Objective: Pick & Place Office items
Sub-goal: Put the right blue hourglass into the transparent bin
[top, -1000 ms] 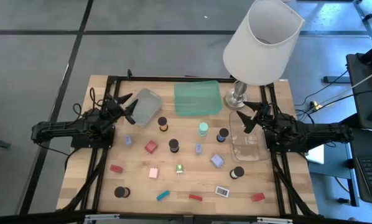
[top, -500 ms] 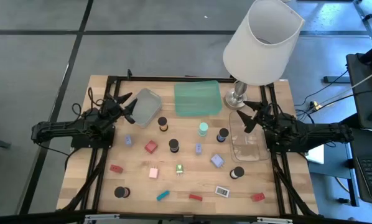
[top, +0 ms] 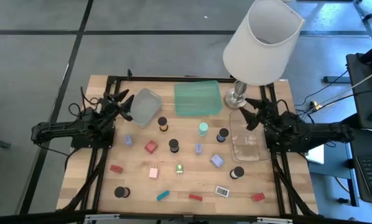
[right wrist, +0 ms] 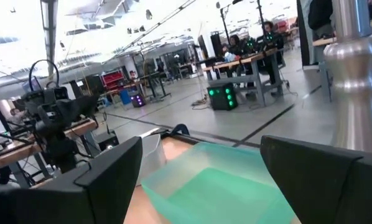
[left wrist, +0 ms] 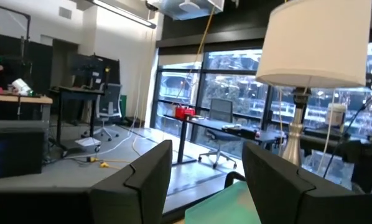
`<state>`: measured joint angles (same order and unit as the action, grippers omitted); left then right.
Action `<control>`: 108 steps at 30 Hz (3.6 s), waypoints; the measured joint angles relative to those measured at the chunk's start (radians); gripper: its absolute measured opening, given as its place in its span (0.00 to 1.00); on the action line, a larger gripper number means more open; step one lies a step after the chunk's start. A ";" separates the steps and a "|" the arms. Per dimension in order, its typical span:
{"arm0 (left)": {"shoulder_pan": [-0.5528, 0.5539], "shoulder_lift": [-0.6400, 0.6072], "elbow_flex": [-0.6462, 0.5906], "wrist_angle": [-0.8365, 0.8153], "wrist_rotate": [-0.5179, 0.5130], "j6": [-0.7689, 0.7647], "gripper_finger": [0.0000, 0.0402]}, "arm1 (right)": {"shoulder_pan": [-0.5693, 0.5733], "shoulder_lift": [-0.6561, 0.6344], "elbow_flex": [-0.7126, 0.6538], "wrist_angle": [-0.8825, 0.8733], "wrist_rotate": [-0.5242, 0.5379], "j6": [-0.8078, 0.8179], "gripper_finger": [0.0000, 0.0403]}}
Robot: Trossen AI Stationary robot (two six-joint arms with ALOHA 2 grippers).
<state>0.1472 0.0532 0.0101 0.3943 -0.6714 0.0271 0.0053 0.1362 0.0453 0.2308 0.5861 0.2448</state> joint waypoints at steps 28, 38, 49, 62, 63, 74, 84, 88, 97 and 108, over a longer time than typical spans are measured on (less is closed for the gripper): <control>0.001 0.000 0.000 0.021 -0.392 -0.049 0.48 | 0.036 0.767 0.549 -0.518 -0.474 -0.107 0.82; 0.001 0.000 0.000 0.020 -0.390 -0.040 0.48 | 0.067 0.880 0.552 -0.528 -0.475 -0.234 0.82; 0.001 0.000 0.000 0.013 -0.389 -0.040 0.48 | 0.067 0.962 0.552 -0.550 -0.523 -0.226 0.82; 0.001 0.000 0.000 0.005 -0.389 -0.014 0.48 | 0.067 1.073 0.551 -0.555 -0.489 -0.226 0.82; 0.001 0.000 0.000 0.005 -0.389 -0.014 0.48 | 0.067 1.079 0.551 -0.558 -0.489 -0.226 0.82; 0.001 0.000 0.000 0.005 -0.390 -0.013 0.48 | 0.067 1.086 0.551 -0.618 -0.388 -0.201 0.64; 0.001 0.000 0.000 0.005 -0.390 -0.013 0.48 | 0.067 1.085 0.552 -0.622 -0.358 -0.201 0.50; 0.001 0.000 0.000 0.005 -0.390 -0.013 0.47 | 0.067 1.085 0.567 -0.637 -0.356 -0.186 0.50; 0.001 0.000 0.000 0.002 -0.390 -0.013 0.48 | 0.067 1.085 0.818 -0.791 -0.207 -0.061 0.50; 0.001 0.000 0.000 -0.032 -0.391 -0.013 0.48 | 0.090 1.037 0.989 -1.230 -0.148 0.301 0.51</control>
<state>0.1478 0.0532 0.0101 0.3618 -1.0621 0.0139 0.0949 1.1733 1.0348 -0.9991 0.4386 0.5455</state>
